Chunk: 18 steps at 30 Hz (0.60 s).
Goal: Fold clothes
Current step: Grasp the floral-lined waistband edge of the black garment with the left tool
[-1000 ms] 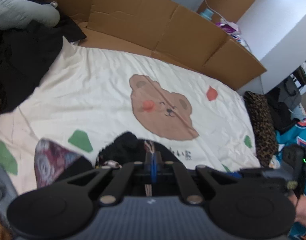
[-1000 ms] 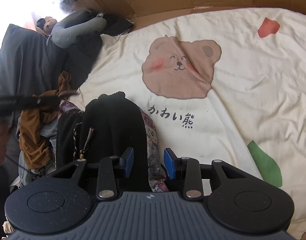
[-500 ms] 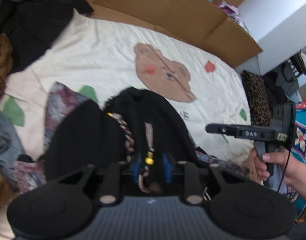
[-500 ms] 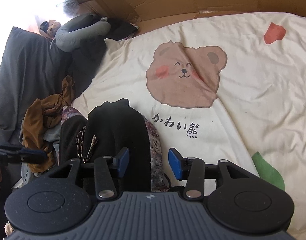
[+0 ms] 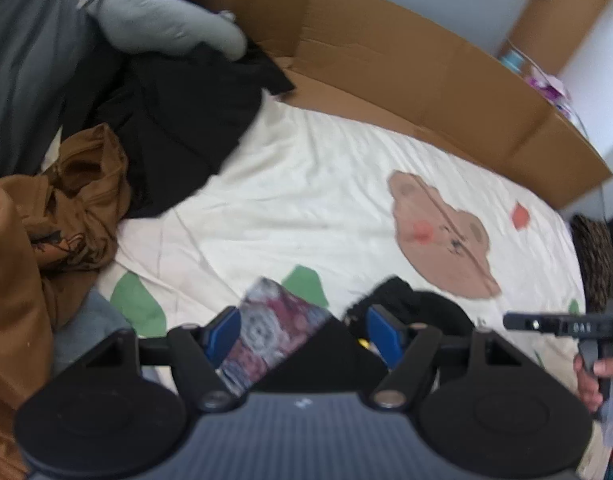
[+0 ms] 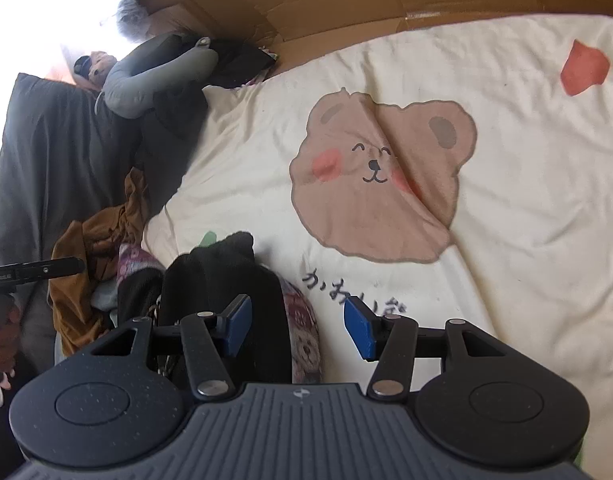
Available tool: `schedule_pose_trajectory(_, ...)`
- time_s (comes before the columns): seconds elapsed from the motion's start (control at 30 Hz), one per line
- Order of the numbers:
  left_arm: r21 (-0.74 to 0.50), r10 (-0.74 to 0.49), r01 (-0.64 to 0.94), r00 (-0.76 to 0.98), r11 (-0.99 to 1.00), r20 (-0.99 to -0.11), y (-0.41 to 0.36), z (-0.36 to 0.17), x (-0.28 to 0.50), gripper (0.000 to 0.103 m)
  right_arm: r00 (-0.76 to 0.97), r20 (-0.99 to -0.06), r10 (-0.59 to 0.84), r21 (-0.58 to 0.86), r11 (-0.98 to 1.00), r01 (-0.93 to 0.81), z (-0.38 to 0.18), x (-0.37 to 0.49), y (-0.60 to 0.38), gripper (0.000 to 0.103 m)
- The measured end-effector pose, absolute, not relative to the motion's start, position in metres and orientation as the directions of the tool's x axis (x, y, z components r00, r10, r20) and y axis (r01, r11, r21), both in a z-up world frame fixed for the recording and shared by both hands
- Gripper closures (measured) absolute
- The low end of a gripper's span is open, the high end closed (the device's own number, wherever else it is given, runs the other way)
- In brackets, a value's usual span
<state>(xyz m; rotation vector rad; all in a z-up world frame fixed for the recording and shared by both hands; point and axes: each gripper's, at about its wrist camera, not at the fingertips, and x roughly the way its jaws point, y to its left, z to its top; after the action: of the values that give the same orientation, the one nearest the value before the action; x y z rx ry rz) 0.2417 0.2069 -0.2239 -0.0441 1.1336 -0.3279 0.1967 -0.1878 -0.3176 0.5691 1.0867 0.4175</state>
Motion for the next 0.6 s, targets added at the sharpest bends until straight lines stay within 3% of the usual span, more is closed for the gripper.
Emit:
schedule_pose_trajectory(0.3, -0.242, -0.269, 0.120, 0.365, 0.963, -0.891, 0.224, -0.261, 0.274, 0.030, 0.351, -0.733, 0.583, 0.612, 0.790, -0.036, -0.327, 0.222, -0.180, 0.044)
schedule_pose_trajectory(0.6, -0.273, -0.277, 0.061, 0.335, 0.960, -0.901, 0.224, -0.299, 0.288, 0.033, 0.397, -0.731, 0.554, 0.620, 0.783, 0.048, -0.353, 0.241, -0.162, 0.048)
